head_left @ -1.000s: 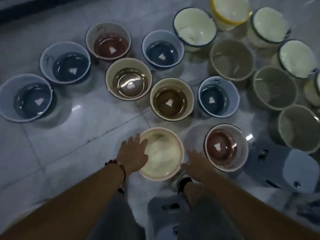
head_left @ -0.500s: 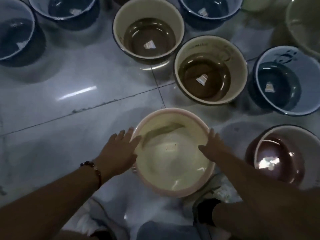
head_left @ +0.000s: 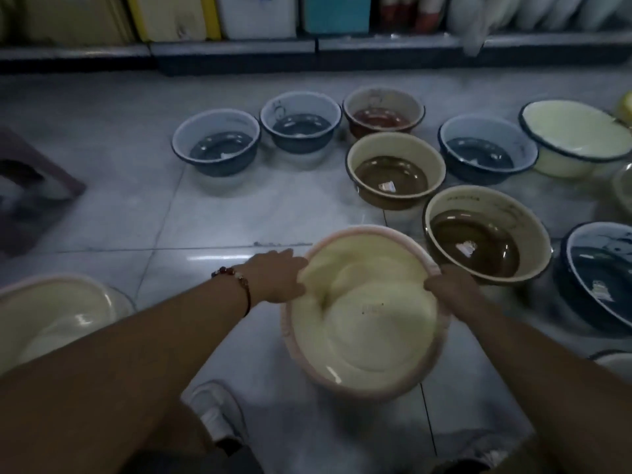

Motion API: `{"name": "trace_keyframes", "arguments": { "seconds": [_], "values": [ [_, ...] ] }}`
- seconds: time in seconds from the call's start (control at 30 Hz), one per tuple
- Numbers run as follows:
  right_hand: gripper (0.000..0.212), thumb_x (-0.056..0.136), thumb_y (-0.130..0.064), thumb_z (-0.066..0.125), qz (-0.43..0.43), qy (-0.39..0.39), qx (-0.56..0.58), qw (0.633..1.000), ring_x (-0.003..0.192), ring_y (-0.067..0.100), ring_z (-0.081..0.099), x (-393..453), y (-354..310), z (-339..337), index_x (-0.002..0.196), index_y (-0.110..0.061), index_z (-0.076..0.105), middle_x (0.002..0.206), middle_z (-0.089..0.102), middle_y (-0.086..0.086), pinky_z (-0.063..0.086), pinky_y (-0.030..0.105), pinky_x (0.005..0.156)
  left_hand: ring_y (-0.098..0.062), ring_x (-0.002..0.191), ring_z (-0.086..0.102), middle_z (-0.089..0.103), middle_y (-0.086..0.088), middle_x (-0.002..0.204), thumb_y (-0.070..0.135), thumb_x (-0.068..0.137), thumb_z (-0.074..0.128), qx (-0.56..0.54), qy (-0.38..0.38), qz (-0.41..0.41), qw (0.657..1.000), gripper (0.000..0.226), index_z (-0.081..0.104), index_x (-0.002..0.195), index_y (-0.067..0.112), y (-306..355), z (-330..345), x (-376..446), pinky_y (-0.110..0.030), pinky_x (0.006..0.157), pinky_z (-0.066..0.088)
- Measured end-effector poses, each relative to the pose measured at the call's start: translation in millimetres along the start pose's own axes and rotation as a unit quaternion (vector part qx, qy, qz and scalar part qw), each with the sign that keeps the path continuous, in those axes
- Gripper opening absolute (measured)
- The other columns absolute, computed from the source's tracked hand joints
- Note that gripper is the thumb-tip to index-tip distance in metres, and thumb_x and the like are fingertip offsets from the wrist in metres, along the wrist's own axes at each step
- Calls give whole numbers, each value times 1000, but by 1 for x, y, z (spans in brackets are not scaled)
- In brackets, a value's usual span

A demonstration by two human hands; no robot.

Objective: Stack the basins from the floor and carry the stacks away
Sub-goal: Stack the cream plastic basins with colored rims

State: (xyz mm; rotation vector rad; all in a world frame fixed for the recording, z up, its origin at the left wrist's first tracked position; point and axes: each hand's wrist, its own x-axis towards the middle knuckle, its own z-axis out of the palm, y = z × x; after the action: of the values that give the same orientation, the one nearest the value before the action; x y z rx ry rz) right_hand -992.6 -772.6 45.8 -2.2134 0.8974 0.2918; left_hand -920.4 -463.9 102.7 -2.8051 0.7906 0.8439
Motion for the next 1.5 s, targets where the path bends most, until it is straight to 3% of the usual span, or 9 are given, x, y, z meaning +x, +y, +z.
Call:
{"name": "trace_keyframes", "arguments": {
  "seconds": [0.3,0.4,0.5,0.63,0.77,1.0,1.17,1.27,1.5],
  "values": [
    [33,68,-20,70,-87,-74,211,971,90,36,69,-71,-96,-59,100,-12,68,98,70,18,58,54,81,-30,144,34,13,-3,166,49,93,57,-255,198,-168,931,90,-4,157,35,-88,11,-118,-46,111,37],
    [20,82,-10,67,-106,-114,219,963,82,33,66,-96,-143,-47,102,-5,65,93,68,19,60,39,68,-32,119,60,56,-6,139,44,87,69,-569,182,-222,770,81,22,152,32,-115,24,-163,-46,89,55],
    [29,82,-19,74,-118,-176,256,943,90,33,70,-116,-186,-16,108,-6,68,98,73,15,59,45,80,-34,98,70,71,-17,112,26,93,67,-738,151,-250,608,46,53,132,8,-132,40,-203,-46,81,60],
    [17,94,-21,61,-151,-279,312,896,84,23,67,-156,-249,44,108,-10,64,97,70,9,54,31,59,-30,86,66,67,-17,103,17,96,60,-776,222,-337,485,28,54,121,7,-163,69,-250,-38,66,55],
    [28,92,-21,63,-204,-363,239,877,99,26,65,-199,-288,127,120,-20,56,111,68,6,57,41,80,-33,87,63,62,-21,104,11,95,59,-790,271,-406,370,22,49,114,5,-192,100,-289,-42,67,55],
    [41,85,6,55,-206,-388,179,880,103,30,59,-231,-325,263,119,-17,46,116,55,10,59,37,72,-32,81,61,58,-19,105,17,96,62,-774,363,-463,234,28,49,116,2,-249,151,-332,-42,67,55],
    [43,83,7,56,-192,-396,164,883,96,28,59,-246,-325,341,116,-19,45,111,55,11,57,49,87,-27,76,54,51,-14,90,3,95,52,-740,397,-507,197,21,49,116,-1,-284,183,-333,-43,67,55],
    [44,83,4,56,-187,-396,102,893,87,23,55,-241,-315,372,118,-16,40,103,50,8,59,36,69,-26,74,53,52,-15,86,0,96,51,-718,381,-540,217,17,49,112,-1,-293,201,-326,-39,60,50],
    [72,75,-12,62,-287,-312,-84,902,103,28,59,-201,-287,396,140,-20,29,117,55,4,58,46,82,-28,81,50,52,-12,92,10,94,61,-649,216,-594,424,14,51,102,5,-284,235,-295,-37,80,41]
  ]
}}
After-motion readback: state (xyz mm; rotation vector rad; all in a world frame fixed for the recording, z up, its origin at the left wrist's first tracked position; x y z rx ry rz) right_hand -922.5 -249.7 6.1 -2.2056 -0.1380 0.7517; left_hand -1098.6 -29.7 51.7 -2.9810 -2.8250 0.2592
